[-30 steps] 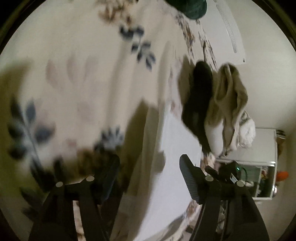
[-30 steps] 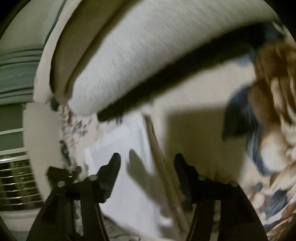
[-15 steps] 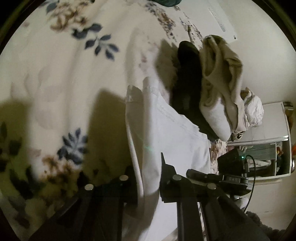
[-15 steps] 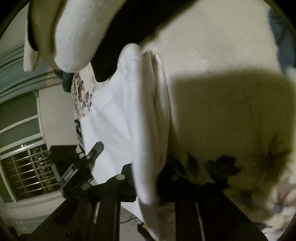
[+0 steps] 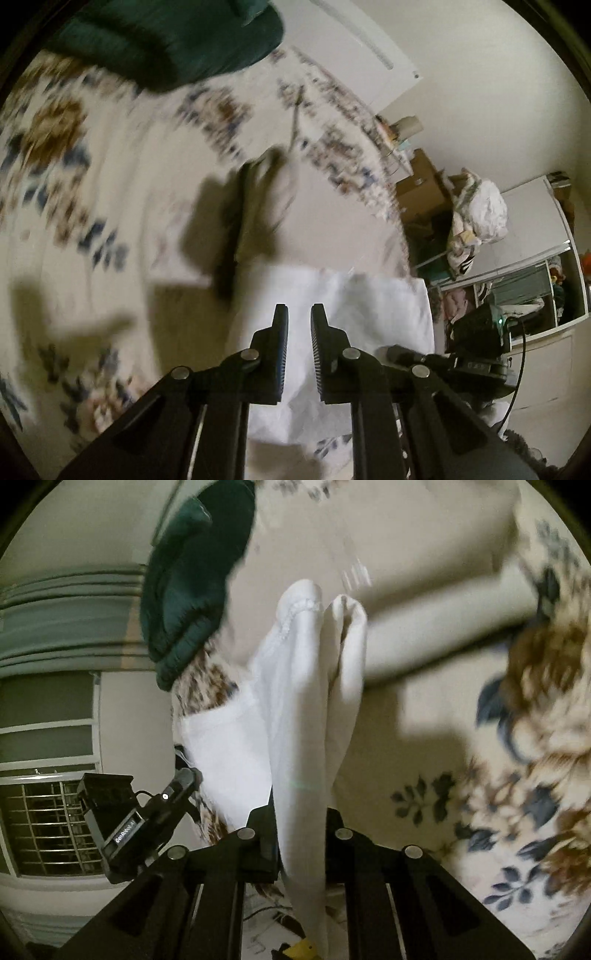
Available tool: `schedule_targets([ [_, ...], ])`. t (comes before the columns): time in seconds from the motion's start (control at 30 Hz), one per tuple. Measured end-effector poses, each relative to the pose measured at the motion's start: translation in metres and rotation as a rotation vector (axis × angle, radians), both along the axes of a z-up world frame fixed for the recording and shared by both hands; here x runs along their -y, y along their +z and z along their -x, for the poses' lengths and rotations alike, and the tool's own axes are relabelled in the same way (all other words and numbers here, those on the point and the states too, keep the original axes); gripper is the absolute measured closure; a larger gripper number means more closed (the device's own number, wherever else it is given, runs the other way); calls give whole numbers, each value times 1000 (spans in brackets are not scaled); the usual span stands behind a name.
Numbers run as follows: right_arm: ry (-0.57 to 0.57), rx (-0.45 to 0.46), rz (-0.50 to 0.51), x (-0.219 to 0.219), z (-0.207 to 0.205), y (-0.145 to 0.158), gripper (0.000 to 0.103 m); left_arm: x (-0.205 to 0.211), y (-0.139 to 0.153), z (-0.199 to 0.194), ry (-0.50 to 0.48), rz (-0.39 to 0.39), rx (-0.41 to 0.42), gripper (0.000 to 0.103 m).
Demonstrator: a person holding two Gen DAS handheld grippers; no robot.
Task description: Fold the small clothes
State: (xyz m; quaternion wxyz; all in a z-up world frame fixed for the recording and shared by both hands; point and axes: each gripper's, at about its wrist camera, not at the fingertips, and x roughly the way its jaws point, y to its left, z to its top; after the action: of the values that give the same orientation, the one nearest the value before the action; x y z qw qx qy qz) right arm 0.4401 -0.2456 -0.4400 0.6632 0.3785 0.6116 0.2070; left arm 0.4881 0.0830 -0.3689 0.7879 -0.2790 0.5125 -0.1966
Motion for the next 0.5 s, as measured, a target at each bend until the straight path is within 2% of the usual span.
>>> schedule_targets([
  [0.13,-32,22,-1,26,-37,27,91,28,12,-34,-35,-1,28,93],
  [0.2,-8,34,54,36,-53,36,91,35,0,-36,-37,-6,-1,93],
  [0.3,30,25,57,35,-64,48,91,39,-14,-28,-14,-33,-48,92],
  [0.4,74,45,38,27,-68,72,91,31,-10,-21,36,-98,-50,92],
  [0.5,104,92,-3,-1,-74,104,91,24,12,-22,84,-210,13,92],
])
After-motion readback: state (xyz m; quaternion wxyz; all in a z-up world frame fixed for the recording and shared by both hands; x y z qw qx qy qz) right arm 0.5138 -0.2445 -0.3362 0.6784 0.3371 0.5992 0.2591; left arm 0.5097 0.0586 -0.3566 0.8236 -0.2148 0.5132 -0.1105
